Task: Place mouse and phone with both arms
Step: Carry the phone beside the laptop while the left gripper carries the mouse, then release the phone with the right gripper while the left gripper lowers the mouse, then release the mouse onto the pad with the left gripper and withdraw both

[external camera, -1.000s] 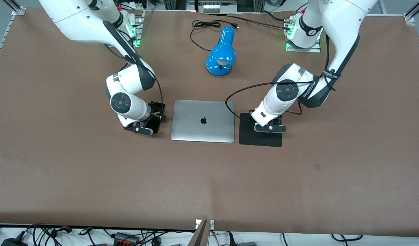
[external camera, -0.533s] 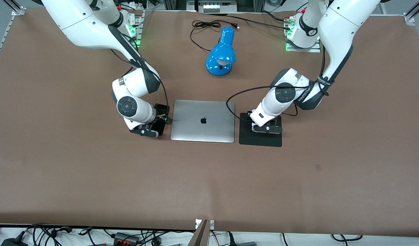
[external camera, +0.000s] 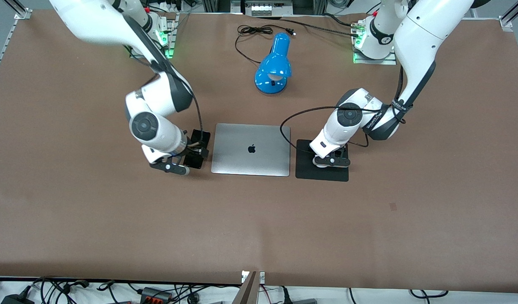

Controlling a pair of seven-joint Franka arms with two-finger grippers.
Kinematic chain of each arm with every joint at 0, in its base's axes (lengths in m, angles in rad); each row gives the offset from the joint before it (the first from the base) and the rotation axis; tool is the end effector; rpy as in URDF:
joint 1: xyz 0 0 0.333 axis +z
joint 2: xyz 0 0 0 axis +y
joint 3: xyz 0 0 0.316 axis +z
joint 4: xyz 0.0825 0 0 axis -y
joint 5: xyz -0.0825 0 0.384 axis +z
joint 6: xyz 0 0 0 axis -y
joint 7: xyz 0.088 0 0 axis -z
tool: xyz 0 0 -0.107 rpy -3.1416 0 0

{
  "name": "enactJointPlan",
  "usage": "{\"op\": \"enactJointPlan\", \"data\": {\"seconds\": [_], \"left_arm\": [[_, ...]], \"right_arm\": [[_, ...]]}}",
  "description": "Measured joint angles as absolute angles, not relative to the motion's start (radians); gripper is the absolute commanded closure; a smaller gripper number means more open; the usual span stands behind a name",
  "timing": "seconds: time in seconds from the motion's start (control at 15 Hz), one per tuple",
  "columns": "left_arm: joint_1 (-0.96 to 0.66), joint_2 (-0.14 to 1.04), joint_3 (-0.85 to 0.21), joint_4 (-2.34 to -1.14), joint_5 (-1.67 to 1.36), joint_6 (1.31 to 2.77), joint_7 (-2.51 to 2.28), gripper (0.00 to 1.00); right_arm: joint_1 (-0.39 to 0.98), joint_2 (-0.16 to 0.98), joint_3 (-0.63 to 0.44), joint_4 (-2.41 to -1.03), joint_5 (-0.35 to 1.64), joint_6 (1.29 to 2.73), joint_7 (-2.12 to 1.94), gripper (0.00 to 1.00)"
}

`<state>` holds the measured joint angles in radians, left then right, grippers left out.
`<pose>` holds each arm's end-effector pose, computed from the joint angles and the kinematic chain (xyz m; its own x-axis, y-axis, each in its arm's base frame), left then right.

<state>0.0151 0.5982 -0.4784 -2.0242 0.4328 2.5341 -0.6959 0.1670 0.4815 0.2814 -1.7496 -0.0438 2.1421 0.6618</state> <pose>0.5330 -0.2689 0.1790 0.9985 -0.0538 0.0027 -0.0538 -0.9983 0.0227 0.5951 0.2667 0.3008 0.9713 -0.2096 -0.1124 -0.2143 -0.9763 -0.0313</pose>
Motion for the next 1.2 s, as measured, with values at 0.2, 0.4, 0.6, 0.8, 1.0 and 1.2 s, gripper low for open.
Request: {"op": "enactJointPlan", "data": {"seconds": [0.2,0.4,0.6,0.8,1.0,1.2], "left_arm": [[0.015,0.598,-0.478,-2.024,0.441,2.534,-0.700,0.00],[0.016,0.598,-0.478,-2.021,0.442,2.535,-0.701,0.00],[0.020,0.596,-0.478,-2.010,0.446,2.535,-0.701,0.00],[0.026,0.560,-0.478,-1.982,0.454,2.505,-0.695,0.00],[0.029,0.477,-0.485,-1.905,0.456,2.255,-0.629,0.00],[0.029,0.417,-0.531,-1.759,0.456,1.895,-0.513,0.00]], "right_arm": [[0.137,0.427,0.270,-1.617,-0.046,1.954,0.583,0.00],[0.092,0.424,0.267,-1.485,-0.107,1.815,0.484,0.00],[0.066,0.421,0.263,-1.385,-0.127,1.733,0.436,0.00],[0.049,0.385,0.223,-1.335,-0.128,1.704,0.390,0.00],[0.049,0.337,0.111,-1.332,-0.127,1.689,0.234,0.00],[0.069,0.305,-0.063,-1.331,-0.019,1.662,0.055,0.00]]}}
